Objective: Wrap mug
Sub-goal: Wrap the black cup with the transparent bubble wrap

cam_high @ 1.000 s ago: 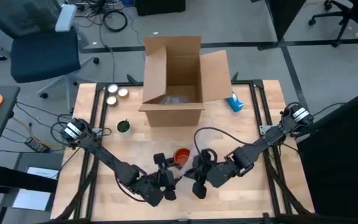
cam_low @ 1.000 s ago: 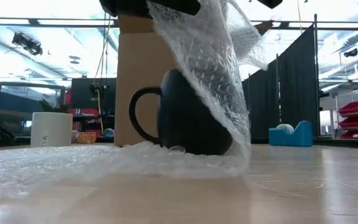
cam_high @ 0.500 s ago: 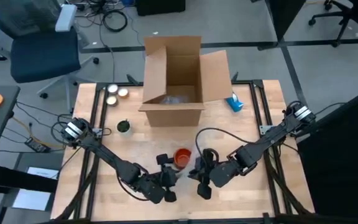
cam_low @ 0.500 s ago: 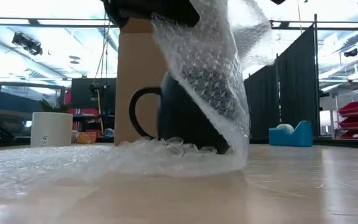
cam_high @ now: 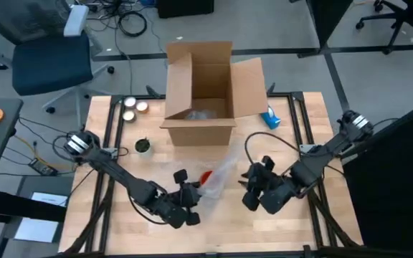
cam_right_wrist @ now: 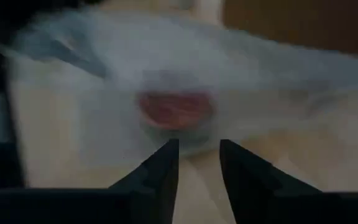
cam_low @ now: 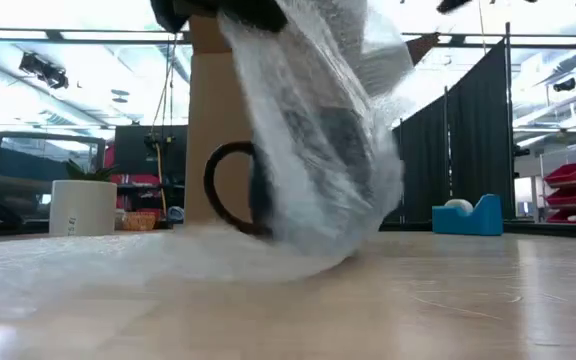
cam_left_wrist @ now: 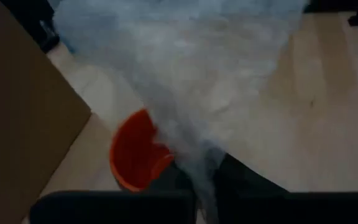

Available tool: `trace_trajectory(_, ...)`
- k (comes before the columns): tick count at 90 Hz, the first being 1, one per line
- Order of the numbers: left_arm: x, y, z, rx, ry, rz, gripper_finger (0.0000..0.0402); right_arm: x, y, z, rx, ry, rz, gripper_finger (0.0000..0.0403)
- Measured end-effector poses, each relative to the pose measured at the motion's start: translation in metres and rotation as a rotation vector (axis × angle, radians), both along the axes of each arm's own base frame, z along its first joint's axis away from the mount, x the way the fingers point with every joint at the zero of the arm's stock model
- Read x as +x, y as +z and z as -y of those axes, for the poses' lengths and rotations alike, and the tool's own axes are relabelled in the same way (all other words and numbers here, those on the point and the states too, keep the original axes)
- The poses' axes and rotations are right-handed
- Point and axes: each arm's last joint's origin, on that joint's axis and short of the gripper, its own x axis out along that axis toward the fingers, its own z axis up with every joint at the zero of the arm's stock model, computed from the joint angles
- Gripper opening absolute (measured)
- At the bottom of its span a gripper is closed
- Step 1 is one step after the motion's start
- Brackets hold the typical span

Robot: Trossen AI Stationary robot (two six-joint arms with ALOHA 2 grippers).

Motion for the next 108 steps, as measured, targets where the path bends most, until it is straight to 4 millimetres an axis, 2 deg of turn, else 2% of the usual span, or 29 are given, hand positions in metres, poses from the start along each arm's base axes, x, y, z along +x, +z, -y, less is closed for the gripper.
trace_trajectory(20,-0.003,0.0,0.0,-0.019,0.015,-0.008,0.0,0.013,-0.033,-0.005,-0.056,-0.084,-0.096,0.0091)
trace_trajectory(35,-0.004,0.0,0.001,-0.034,-0.005,-0.02,0.0,0.022,-0.049,0.01,-0.136,-0.152,-0.203,0.0091)
trace_trajectory(50,-0.006,-0.001,0.006,-0.053,-0.083,-0.06,0.0,0.025,-0.047,0.027,-0.171,-0.198,-0.245,0.0091)
trace_trajectory(63,-0.005,0.0,0.007,-0.059,-0.098,-0.055,0.0,0.037,-0.046,0.034,-0.154,-0.136,-0.247,0.0091)
trace_trajectory(84,-0.004,0.003,0.013,-0.054,-0.135,-0.015,0.0,0.059,-0.043,0.028,-0.084,0.059,-0.184,0.009)
trace_trajectory(108,-0.003,0.01,0.02,-0.011,-0.213,0.036,0.0,0.067,-0.039,0.023,-0.069,0.165,-0.137,0.0086)
